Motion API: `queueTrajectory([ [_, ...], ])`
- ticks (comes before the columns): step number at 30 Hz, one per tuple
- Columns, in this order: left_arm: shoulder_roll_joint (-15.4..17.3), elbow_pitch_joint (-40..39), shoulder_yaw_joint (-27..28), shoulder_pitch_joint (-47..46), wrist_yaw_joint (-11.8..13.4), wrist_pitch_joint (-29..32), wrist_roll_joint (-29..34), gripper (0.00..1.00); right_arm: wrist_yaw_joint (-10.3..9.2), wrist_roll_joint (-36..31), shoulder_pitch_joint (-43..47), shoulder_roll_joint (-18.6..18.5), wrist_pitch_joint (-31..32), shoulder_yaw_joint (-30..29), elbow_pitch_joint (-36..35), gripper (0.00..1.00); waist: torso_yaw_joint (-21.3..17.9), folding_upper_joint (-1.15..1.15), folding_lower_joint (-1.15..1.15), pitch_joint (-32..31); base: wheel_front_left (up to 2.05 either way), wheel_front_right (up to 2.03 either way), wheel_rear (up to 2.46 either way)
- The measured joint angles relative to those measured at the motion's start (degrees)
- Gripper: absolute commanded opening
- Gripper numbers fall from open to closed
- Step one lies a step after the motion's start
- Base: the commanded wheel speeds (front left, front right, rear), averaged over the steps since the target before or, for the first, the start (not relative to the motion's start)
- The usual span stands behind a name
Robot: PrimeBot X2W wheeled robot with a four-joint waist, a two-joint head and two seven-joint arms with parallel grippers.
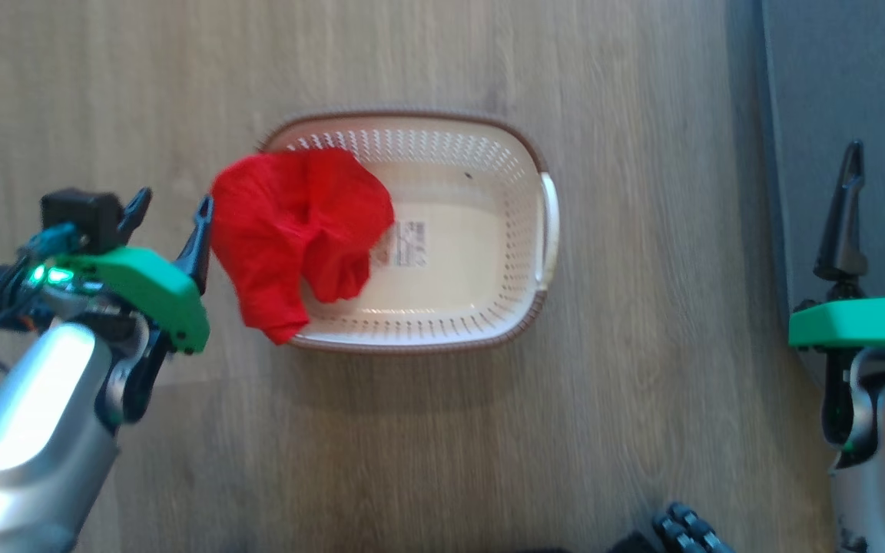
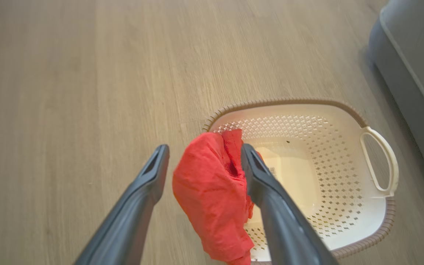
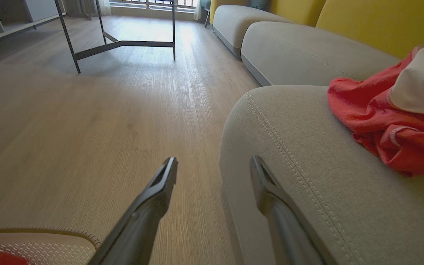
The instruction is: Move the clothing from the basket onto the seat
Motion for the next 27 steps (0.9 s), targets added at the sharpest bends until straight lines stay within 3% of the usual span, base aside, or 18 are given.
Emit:
queueTrajectory([
  [13,-2.85,17.17,-2.55,-10.95,-3.44,2.1,1.82,1.0,0.0,1.72,-3.22,0.0,-0.01,0.81,-0.3,1.0,-5.62,0.0,-0.02,8.67,0.0,0.0,0.0],
  [27,-2.69,25.54,-2.25,-16.58,-5.43,1.45,1.83,1.0,0.0,2.88,-4.0,0.0,-0.07,1.7,-0.92,1.0,-7.28,0.0,-0.02,12.57,0.0,0.0,0.0],
])
